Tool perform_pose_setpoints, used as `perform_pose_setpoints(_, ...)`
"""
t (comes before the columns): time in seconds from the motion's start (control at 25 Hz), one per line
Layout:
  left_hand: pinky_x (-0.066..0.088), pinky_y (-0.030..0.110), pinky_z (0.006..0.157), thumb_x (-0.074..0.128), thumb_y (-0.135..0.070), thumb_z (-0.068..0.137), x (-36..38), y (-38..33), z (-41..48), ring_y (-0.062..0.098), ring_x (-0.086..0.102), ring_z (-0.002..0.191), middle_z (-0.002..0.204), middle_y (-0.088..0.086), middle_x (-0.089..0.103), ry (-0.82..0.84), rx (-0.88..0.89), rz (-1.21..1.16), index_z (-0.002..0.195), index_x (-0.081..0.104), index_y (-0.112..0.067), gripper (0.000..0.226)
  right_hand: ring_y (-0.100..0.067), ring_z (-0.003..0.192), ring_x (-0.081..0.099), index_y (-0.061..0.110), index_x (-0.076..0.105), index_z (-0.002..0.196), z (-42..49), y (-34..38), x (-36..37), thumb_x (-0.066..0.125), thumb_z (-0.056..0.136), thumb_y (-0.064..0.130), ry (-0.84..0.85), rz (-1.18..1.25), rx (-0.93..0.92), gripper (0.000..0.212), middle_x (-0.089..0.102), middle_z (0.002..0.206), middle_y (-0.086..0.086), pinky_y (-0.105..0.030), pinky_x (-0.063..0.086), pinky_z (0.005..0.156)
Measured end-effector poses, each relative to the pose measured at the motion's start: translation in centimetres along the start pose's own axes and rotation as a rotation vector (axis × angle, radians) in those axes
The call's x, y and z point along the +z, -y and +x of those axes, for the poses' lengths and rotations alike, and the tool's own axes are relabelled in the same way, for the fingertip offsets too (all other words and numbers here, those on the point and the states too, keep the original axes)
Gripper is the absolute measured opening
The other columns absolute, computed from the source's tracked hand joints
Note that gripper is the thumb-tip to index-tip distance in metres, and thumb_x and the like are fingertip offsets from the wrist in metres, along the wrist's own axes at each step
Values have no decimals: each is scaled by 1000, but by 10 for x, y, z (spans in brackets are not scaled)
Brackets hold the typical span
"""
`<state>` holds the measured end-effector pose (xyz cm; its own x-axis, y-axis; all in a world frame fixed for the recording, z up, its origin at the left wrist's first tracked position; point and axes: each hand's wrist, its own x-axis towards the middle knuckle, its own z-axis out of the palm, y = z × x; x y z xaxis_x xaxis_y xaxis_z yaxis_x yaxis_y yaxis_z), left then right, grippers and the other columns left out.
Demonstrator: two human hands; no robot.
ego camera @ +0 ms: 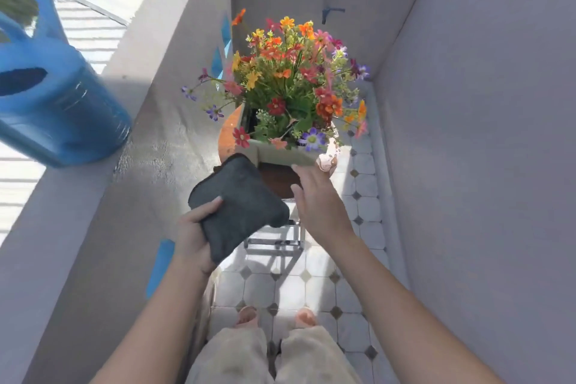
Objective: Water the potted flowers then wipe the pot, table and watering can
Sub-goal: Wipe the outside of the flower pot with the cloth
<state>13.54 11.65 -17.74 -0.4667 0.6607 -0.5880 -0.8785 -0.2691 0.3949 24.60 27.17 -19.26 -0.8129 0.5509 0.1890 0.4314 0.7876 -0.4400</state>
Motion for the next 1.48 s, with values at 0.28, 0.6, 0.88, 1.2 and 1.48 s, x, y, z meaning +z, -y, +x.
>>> perform_pose_setpoints(0.28, 57, 42, 77, 49, -17, 94, 10, 2, 30, 22, 73, 80, 84, 7, 76, -240, 228, -42, 100, 61, -4, 18, -19, 60, 63, 15, 74, 86, 57, -20, 5, 81, 56, 10, -23, -413, -165, 32, 67, 64, -1, -27, 53, 66)
perform_pose_setpoints(0.6, 55, 33, 79, 50, -33, 95, 34, -20, 77, 8, 71, 82, 92, -4, 76, -330, 494, 154, 101, 61, -16, 21, -30, 76, 67, 2, 65, 110, 103, -50, -13, 57, 82, 11, 56, -230, -282, 30, 71, 91, -14, -34, 53, 68)
perform_pose_setpoints(0.88, 52, 15, 74, 45, -36, 97, 82, -29, 137, -12, 60, 65, 70, -23, 64, -265, 717, 575, 89, 55, -30, 15, -35, 59, 58, -2, 54, 76, 161, -46, -32, 49, 92, 16, 13, -153, -256, 24, 59, 64, -20, -31, 32, 52)
perform_pose_setpoints(1.2, 24, 51, 102, 10, -61, 88, 95, -16, 182, 32, 37, 121, 138, 7, 46, -439, 925, 1403, 144, 33, -30, 67, -35, 60, 54, 11, 41, 74, 148, -30, -32, 42, 98, 26, 12, -154, -198, 28, 45, 59, -11, -32, 25, 55)
perform_pose_setpoints(1.48, 37, 35, 84, 53, -14, 90, 54, 0, 187, 25, 41, 88, 109, 11, 55, -353, 1605, 1427, 130, 50, 1, 42, -20, 61, 36, 15, 33, 71, 146, -23, -23, 36, 94, 32, 5, -117, -176, 29, 22, 59, 11, -32, 24, 58)
